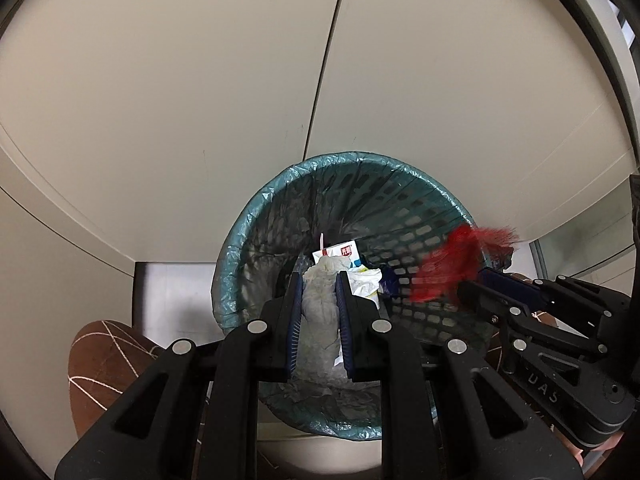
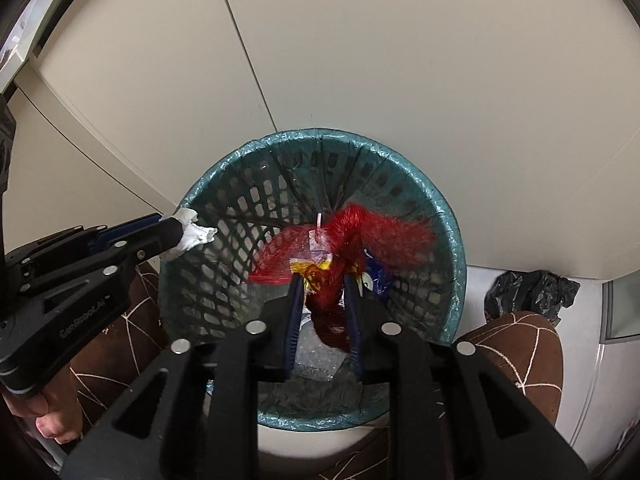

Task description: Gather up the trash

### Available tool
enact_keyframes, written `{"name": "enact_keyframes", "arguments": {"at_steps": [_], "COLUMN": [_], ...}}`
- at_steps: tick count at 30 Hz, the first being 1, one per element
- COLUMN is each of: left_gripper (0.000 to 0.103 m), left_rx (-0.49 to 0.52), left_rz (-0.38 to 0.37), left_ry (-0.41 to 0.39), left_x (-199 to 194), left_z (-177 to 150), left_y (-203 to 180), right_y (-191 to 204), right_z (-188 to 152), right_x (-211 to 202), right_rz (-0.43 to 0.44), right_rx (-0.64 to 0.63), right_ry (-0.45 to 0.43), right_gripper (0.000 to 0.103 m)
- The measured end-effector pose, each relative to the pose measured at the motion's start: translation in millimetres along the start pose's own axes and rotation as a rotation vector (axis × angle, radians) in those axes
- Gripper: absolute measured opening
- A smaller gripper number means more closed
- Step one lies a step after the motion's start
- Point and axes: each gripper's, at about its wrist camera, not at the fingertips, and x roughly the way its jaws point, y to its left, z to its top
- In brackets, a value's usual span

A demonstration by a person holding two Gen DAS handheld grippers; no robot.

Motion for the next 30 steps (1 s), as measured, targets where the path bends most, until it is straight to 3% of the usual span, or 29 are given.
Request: {"name": "enact_keyframes", "arguments": {"at_steps": [6,11,13,23,30], "left_gripper": [0.016,0.017,0.017,0.026,0.06], "left_rx": [0.006,0.015,0.023,0.06,0.069], "left_rz": [0.002,0.004,0.006,0.002,0.016], "left_ry": [-0.001,0.0,0.001,0.002,-0.036], "left_x": [1,-1,0,1,-15], "left_z": [1,0,0,1,6], "left_y": [0,-2,-5,-27,-37], "right_y": [1,-8,-12,-36,-48], "right_z": [0,4,5,5,3], "right_x": [-6,-21,-28,-55,-79], "right_rz": [0.003,-0.016,-0.024,-0.074,-0.096], "right_rx": [0.006,0.039,0.054,0.096,0.12], "right_ry": [-0.013,-0.057,-0.073,-0.118,-0.142], "right_gripper": [0.042,0.068,0.072,0.08,0.08]}}
